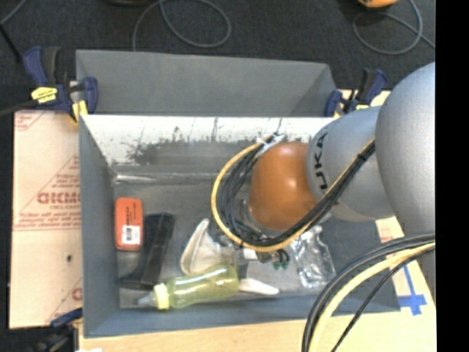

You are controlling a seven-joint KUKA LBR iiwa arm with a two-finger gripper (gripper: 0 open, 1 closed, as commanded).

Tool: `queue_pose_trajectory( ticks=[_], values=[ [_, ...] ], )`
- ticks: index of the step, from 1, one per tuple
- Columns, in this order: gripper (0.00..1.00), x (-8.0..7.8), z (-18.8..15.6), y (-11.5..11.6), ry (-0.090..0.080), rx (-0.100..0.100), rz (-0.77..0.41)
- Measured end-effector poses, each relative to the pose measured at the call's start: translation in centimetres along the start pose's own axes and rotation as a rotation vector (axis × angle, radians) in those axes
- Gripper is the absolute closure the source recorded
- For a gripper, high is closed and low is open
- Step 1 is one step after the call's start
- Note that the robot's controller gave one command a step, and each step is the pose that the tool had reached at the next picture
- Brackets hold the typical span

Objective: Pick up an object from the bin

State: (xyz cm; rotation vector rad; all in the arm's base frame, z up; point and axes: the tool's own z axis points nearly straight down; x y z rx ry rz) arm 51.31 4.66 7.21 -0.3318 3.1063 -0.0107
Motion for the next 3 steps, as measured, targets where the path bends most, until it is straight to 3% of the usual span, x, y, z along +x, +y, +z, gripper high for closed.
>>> queue_pose_trajectory(
  ticks=[1, 2, 3],
  values=[
    [1.00, -0.3, -3.0, 0.3, 0.009, -0.003, 0.003],
    [1.00, -1.1, -6.4, 0.0, -0.009, 0.002, -0.025],
    [1.00, 0.9, -12.2, -0.7, 0.007, -0.002, -0.030]
  ],
)
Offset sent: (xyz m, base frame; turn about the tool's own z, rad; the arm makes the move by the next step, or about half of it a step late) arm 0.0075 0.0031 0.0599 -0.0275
